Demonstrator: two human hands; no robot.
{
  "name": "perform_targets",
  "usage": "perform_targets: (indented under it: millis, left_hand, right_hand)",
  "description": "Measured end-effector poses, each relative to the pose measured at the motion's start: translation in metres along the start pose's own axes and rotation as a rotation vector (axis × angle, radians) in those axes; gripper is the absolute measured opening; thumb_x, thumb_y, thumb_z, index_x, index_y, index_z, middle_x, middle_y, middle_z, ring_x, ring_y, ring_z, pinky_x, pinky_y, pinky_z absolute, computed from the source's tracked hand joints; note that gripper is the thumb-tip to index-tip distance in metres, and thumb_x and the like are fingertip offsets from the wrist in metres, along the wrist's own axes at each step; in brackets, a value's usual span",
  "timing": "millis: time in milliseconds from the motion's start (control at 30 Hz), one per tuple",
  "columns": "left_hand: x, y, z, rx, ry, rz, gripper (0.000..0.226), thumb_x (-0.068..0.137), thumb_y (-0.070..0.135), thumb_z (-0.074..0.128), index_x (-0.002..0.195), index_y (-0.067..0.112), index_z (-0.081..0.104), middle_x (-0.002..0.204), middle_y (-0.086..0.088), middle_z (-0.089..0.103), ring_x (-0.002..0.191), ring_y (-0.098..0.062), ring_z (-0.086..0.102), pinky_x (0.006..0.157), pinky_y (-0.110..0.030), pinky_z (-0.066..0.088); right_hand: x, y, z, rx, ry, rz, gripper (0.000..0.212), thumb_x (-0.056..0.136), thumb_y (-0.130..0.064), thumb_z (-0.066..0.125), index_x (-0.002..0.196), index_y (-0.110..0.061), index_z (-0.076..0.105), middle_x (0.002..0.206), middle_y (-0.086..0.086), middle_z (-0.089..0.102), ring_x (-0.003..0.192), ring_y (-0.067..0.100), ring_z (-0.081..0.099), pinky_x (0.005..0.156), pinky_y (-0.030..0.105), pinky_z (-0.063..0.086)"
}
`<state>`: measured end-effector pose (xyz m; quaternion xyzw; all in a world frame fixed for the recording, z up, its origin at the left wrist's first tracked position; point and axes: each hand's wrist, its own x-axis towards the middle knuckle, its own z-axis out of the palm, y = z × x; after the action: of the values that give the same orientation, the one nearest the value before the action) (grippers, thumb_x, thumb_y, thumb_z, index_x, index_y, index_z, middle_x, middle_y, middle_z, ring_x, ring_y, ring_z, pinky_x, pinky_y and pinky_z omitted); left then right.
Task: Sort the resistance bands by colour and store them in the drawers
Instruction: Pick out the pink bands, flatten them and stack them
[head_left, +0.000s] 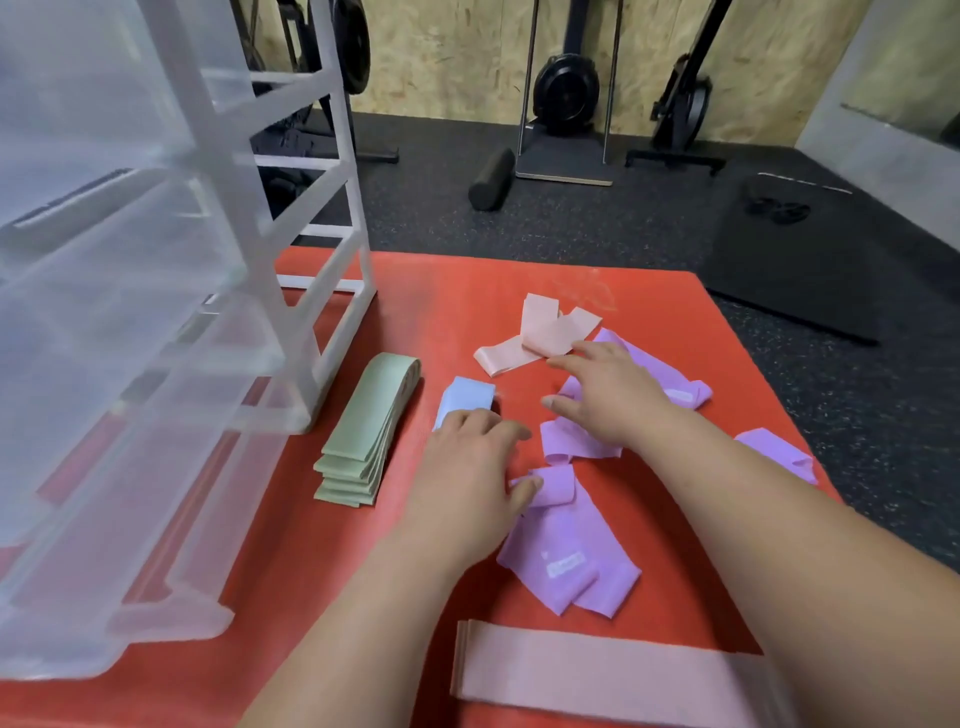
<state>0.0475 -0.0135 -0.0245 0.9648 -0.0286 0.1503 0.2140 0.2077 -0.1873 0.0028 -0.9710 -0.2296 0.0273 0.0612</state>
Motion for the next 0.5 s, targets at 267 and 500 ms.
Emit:
perform_targets:
  millis: [267, 500]
  left_hand:
    - [0.01, 0.0, 0.004, -0.045, 0.011, -0.01, 0.047, 0.093, 0.052, 0.065, 0.137, 0.037, 0.06, 0.132, 0.009, 0.057, 0.131, -0.019, 0.043, 0.111, -0.035, 0.038]
    - [0.01, 0.009, -0.004, -0.096, 0.04, 0.003, 0.04, 0.095, 0.047, 0.066, 0.133, 0.034, 0.064, 0.13, 0.009, 0.06, 0.129, -0.017, 0.047, 0.109, -0.032, 0.039]
  right_hand:
    - [0.051, 0.004, 0.021, -0.022, -0.138, 0.008, 0.063, 0.104, -0.053, 0.045, 0.163, -0.045, 0.021, 0.165, -0.001, 0.034, 0.151, 0.029, 0.028, 0.118, 0.053, 0.035]
    - [0.023, 0.018, -0.037, 0.06, 0.428, 0.117, 0.017, 0.096, -0.028, 0.066, 0.108, -0.032, 0.077, 0.105, -0.003, 0.076, 0.097, 0.03, 0.069, 0.077, 0.041, 0.056]
